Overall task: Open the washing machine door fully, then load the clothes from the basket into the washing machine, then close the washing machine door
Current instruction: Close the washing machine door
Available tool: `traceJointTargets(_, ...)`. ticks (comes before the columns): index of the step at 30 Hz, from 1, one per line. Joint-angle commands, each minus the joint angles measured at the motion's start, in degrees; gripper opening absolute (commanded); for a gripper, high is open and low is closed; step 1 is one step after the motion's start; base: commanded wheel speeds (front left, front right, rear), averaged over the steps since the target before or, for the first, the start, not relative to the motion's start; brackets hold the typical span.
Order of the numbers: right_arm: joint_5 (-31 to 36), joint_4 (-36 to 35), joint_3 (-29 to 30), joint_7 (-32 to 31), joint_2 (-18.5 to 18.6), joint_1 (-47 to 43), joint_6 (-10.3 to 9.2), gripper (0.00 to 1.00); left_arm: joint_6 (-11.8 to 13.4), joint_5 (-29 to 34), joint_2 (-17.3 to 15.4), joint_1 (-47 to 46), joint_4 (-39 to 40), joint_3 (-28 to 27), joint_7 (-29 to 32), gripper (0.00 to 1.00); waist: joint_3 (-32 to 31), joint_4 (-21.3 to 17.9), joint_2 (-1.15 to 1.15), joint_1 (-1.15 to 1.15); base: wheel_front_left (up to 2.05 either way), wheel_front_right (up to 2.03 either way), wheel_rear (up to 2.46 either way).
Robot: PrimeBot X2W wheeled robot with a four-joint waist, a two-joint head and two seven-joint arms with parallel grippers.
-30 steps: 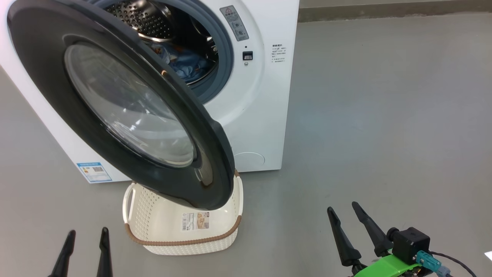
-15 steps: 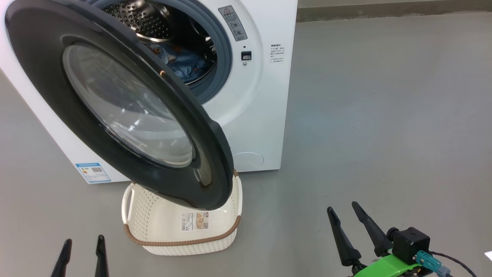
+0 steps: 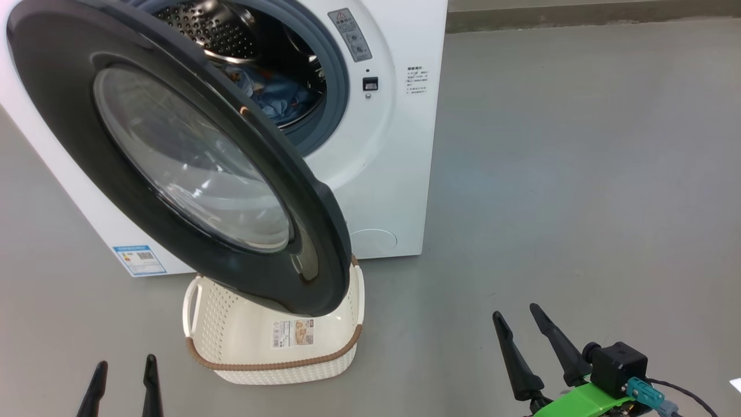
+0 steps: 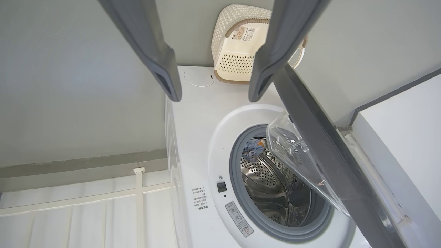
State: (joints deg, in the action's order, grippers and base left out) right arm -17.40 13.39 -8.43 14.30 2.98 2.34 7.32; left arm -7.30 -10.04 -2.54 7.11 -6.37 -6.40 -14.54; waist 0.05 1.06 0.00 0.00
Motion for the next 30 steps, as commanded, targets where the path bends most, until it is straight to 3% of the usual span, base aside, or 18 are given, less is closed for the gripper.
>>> traceJointTargets(1, 0.33, -1.44, -1.42, 0.7, -0.1, 0.98, 0.17, 1.0, -0.17, -0.39, -0.37, -1.09, 0.91, -1.95, -0.46, 1.0, 0.02, -0.03, 0.0, 0.0, 0.0, 0.0, 0.0)
traceJointTargets(2, 0.31, -1.39, -1.4, 0.7, -0.1, 0.94, 0.17, 0.73, -0.17, -0.55, -0.37, -1.07, 0.91, -1.96, -0.46, 1.0, 0.03, -0.04, 0.0, 0.0, 0.0, 0.0, 0.0)
traceJointTargets(4, 0.33, -1.29, -1.32, 0.7, -0.1, 0.84, 0.17, 0.0, -0.18, -0.88, -0.36, -1.05, 0.87, -2.03, -0.46, 1.0, 0.04, -0.05, 0.0, 0.0, 0.0, 0.0, 0.0)
traceJointTargets(10, -0.52, -4.56, -0.25, 0.7, -0.1, 1.15, 0.17, 0.0, -0.18, -1.78, -0.35, -1.27, 0.38, -1.93, -0.46, 1.0, 0.24, -0.04, 0.0, 0.0, 0.0, 0.0, 0.0)
traceJointTargets(17, 0.01, -20.46, -0.22, 0.7, -0.11, 2.16, 0.17, 0.0, -0.18, -3.03, -0.34, -1.7, 0.33, -1.99, -0.46, 1.0, 0.97, 0.24, 0.0, 0.0, 0.0, 0.0, 0.0)
traceJointTargets(18, 0.38, -25.5, -1.87, 0.7, 0.29, 2.73, 0.17, 0.0, -0.18, -3.33, -0.34, -1.91, 0.37, -1.67, -0.46, 1.0, 1.23, 0.59, 0.0, 0.0, 0.0, 0.0, 0.0)
traceJointTargets(22, 0.13, -32.53, -5.7, 0.7, 2.42, 3.9, 0.17, 0.0, -0.18, -3.88, -0.34, -2.67, 0.26, -0.74, -0.46, 1.0, 1.82, 2.22, 0.0, 0.0, 0.0, 0.0, 0.0)
traceJointTargets(30, -0.76, -34.65, -14.28, 0.7, 7.2, 6.86, 0.17, 0.0, -0.18, -4.78, -0.34, -3.54, 0.39, 1.16, -0.46, 1.0, 2.92, 7.68, 0.0, 0.0, 0.0, 0.0, 0.0)
